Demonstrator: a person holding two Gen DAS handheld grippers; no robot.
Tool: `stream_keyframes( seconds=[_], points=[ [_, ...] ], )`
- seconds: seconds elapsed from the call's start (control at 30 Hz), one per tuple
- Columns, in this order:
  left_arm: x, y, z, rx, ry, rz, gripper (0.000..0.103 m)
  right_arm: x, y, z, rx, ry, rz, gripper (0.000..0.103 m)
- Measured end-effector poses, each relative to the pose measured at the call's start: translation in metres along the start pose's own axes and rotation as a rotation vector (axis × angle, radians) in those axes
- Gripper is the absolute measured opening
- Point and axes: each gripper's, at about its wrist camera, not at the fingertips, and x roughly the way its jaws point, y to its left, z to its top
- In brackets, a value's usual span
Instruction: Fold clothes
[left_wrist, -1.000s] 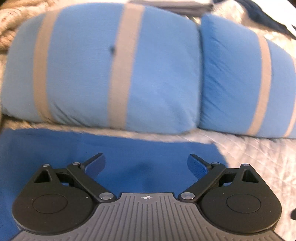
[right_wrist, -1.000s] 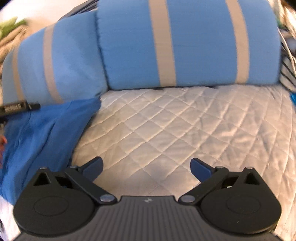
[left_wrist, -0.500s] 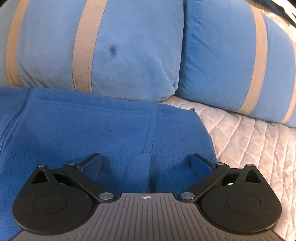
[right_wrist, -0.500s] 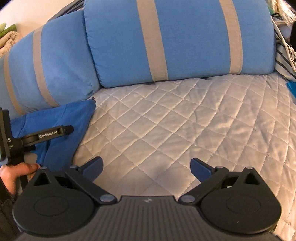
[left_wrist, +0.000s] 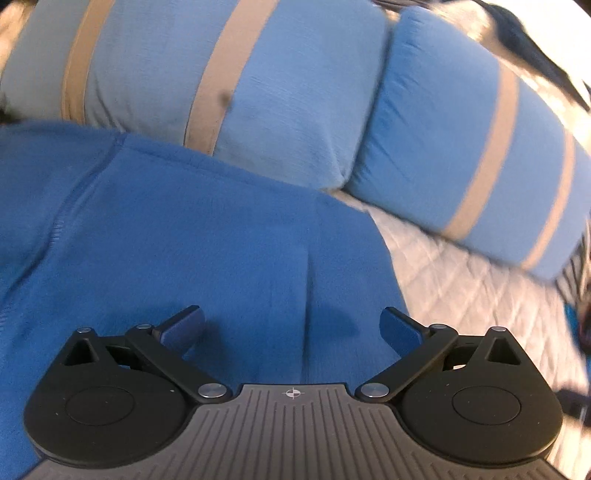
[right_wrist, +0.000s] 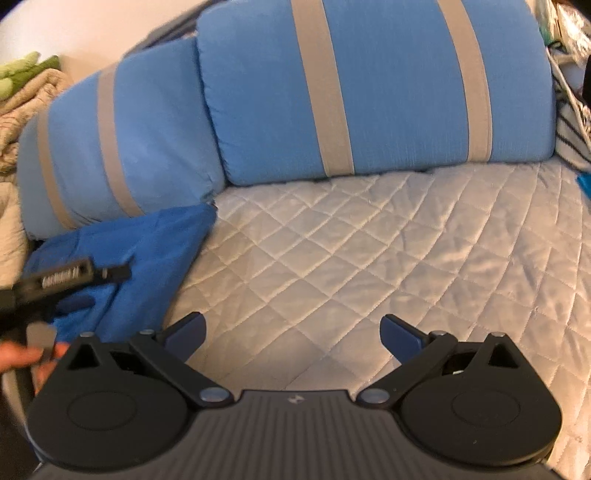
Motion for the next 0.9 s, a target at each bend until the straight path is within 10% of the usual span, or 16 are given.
stream_keyframes(
  seconds=[0.3,0.9],
  points=[
    [-0.09,-0.03,-0.018,0.119,-0.047,-0.023,0.103,-0.062,-0.023,-0.012,0.059,-0.009,0.121,0.102],
    [-0.196,-0.026,-0.003,0.255,-0.102,-0.085,0.103,-0.238,-0.117,0.048,-0.074,-0.109,-0.04,0.102]
  ],
)
